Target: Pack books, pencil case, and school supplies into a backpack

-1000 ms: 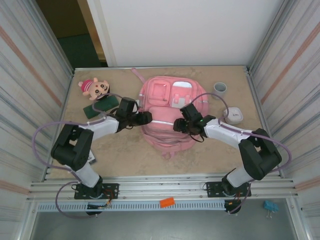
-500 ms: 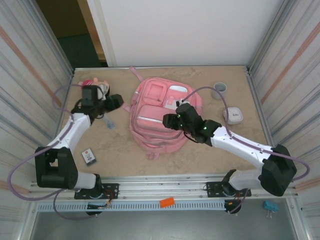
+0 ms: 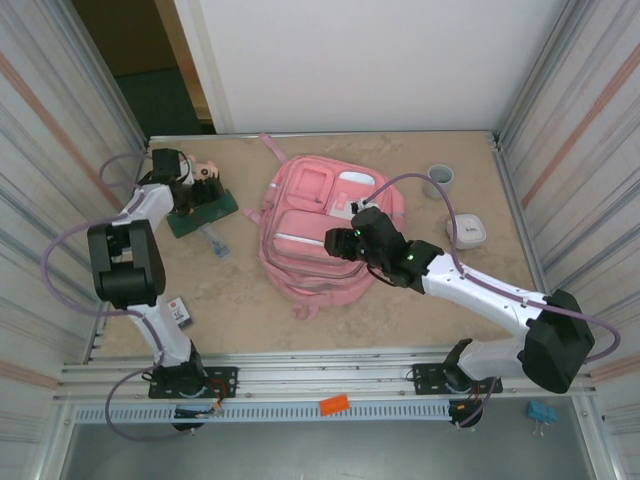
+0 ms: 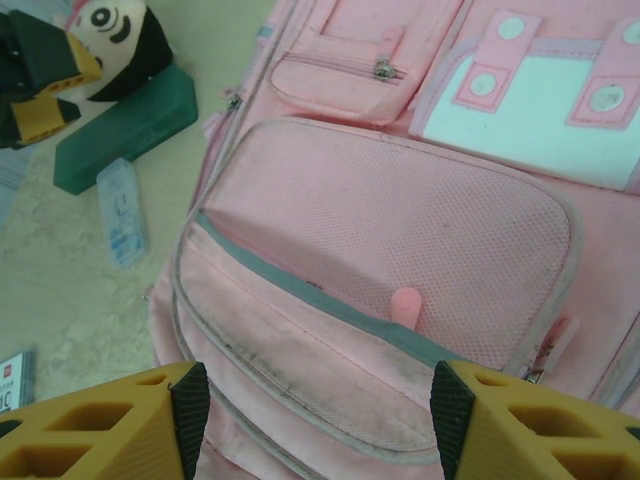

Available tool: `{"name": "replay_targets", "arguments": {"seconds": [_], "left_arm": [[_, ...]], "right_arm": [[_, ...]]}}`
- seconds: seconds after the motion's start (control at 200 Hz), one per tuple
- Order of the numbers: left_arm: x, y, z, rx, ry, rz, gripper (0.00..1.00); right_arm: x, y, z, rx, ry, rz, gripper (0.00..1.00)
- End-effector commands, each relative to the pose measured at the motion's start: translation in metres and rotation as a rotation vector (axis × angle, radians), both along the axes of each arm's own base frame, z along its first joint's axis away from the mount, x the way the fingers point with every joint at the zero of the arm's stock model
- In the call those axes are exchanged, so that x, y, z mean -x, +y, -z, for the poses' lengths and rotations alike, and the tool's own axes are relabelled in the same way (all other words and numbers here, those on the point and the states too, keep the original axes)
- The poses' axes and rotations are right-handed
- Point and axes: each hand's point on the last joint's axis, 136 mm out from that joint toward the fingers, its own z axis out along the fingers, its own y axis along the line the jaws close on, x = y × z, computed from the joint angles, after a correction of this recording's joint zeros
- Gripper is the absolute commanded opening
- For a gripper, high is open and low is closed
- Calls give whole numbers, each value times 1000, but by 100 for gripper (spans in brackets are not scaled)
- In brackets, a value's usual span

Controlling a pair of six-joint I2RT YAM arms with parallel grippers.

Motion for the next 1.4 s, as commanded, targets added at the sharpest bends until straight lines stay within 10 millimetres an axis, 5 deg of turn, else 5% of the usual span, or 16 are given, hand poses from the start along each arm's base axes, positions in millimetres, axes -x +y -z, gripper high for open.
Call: {"name": "replay_targets", "arguments": {"seconds": [0.0, 0.22, 0.426, 0.681, 0.842, 1.047, 1.158, 1.398], "left_arm": [[-4, 9, 10, -58, 48, 22, 80], [5, -6, 38, 44, 110, 33, 79], [33, -17, 47, 112, 155, 25, 79], [79, -38, 43, 125, 183, 49, 79], [89, -45, 15, 91, 136, 112, 81], [62, -28, -52, -204, -120, 376, 84], [57, -53, -78, -248, -221, 669, 84], [68, -99, -57, -507, -227, 1231, 89]], "right_arm": [[-2, -2, 1, 42, -22, -4, 62], [-4, 2, 6, 52, -10, -13, 62], [-4, 8, 9, 34, -7, -29, 62], [-1, 4, 5, 34, -22, -31, 62], [3, -6, 1, 39, -42, -13, 62], [6, -13, -3, 31, -67, -4, 62], [6, -12, -3, 30, -67, -12, 62], [7, -11, -4, 31, -66, -23, 63]]}}
